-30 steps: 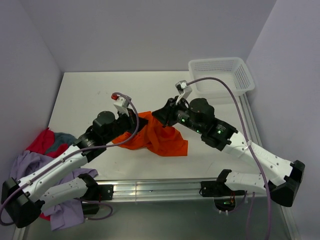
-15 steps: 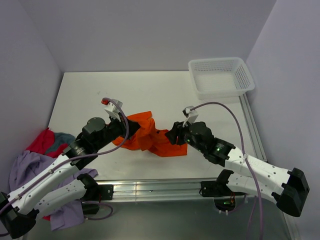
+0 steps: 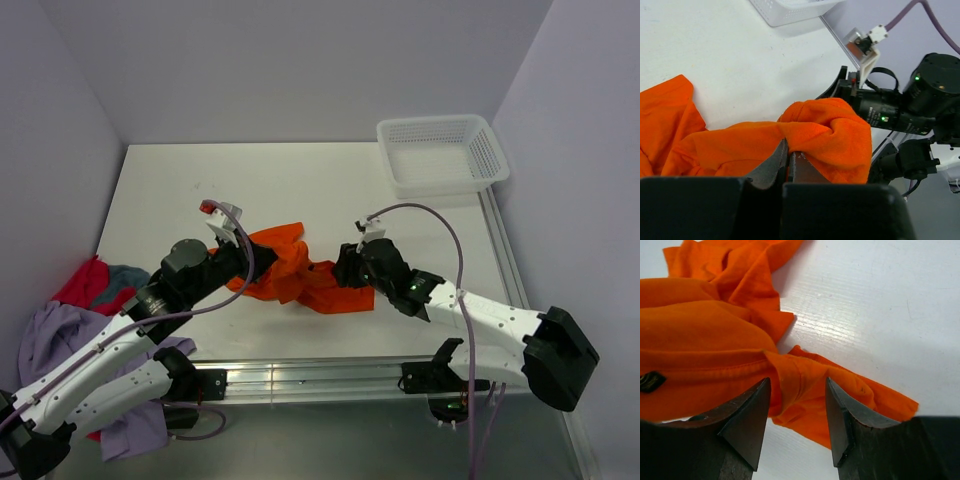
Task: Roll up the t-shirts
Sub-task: Flatten the tshirt
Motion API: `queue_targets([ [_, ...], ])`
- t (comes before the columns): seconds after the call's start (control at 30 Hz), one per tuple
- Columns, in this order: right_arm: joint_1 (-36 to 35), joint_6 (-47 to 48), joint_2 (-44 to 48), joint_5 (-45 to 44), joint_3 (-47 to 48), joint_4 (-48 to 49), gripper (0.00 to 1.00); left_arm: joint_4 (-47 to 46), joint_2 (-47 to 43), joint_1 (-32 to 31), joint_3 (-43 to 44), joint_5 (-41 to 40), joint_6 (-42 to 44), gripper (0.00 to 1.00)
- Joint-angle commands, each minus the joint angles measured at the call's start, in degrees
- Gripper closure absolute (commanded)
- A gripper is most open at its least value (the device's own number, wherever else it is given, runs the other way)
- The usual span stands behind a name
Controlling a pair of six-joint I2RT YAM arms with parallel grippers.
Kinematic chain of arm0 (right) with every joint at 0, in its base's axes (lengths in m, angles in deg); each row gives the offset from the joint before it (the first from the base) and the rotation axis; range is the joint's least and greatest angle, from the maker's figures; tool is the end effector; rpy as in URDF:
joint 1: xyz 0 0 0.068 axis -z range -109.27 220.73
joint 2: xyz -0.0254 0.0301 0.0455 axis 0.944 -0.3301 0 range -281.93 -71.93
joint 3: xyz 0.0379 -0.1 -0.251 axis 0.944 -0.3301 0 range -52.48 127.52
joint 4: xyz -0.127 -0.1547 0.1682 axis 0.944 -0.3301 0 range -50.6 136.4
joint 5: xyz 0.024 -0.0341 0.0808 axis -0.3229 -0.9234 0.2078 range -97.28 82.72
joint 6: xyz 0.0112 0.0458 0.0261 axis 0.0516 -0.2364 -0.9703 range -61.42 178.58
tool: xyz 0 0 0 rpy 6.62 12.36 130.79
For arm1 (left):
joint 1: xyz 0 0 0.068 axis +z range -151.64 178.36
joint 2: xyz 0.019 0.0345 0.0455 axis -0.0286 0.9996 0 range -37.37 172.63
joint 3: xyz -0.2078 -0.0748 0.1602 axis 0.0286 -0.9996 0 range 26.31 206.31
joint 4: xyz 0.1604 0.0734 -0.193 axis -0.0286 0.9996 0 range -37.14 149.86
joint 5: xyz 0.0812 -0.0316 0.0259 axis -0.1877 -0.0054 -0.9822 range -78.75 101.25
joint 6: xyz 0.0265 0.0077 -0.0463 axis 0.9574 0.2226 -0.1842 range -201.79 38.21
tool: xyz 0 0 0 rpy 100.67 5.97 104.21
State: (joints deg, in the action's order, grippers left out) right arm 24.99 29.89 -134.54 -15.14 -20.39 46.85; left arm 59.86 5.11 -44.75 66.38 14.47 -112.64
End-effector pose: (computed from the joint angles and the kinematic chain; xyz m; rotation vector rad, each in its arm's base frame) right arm 0.1672 0.1647 0.2205 -0.2349 2.1426 0.6332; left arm 0.1305 -0.1249 0.3236 0.2402 1.8259 -0.9803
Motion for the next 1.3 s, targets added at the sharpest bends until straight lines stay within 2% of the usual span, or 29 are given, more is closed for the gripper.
queue_targets([
  [0.0,0.65,0.12,-2.60,-0.32,4.20,1.93,0.46,-1.38,-1.26,-0.22,0.00,0.12,0.27,1.00],
  [0.03,0.65,0.21,-3.82,-0.23,4.55,1.92,0.46,-1.21,-1.26,-0.22,0.09,0.12,0.35,1.00],
  [0.1,0.56,-0.31,-4.80,-1.10,5.25,1.32,0.58,-0.94,-1.26,-0.30,0.35,0.12,0.27,1.00],
  [0.13,0.65,-0.58,-5.41,-2.93,5.60,0.96,0.69,-0.85,-1.35,-0.22,0.27,0.12,0.18,1.00],
  [0.17,0.65,-0.84,-5.51,-4.08,6.13,0.44,0.87,-0.50,-1.43,-0.22,0.35,0.12,0.09,1.00],
  [0.23,0.65,-1.11,-4.81,-6.80,6.75,-1.31,1.00,-0.06,-1.78,-0.22,0.62,-0.15,-0.08,1.00],
  [0.43,1.44,-1.02,3.71,-11.83,10.52,-7.03,1.00,3.36,-2.23,-0.22,4.21,-2.17,0.18,1.00],
  [0.57,1.88,0.91,8.90,-13.24,19.11,-11.43,1.00,7.40,-0.91,-0.22,11.41,-1.91,0.79,1.00],
  [0.67,1.88,2.67,11.89,-12.10,26.05,-15.21,1.00,12.40,-0.03,-0.22,19.84,-0.85,1.93,1.00],
  [0.93,1.70,6.80,16.38,0.11,43.10,-22.50,1.00,27.79,3.13,-0.22,50.51,0.38,4.92,1.00],
  [1.0,1.70,7.06,16.99,0.82,46.20,-24.69,1.00,30.52,4.89,-0.22,57.09,0.55,5.36,1.00],
  [1.13,1.79,7.94,18.49,-0.23,53.31,-27.16,1.00,31.32,7.70,-0.30,62.22,2.66,4.57,1.00],
  [1.27,1.70,8.56,19.63,-2.24,56.84,-30.06,1.00,27.37,7.80,-0.22,57.77,8.27,1.95,1.00],
])
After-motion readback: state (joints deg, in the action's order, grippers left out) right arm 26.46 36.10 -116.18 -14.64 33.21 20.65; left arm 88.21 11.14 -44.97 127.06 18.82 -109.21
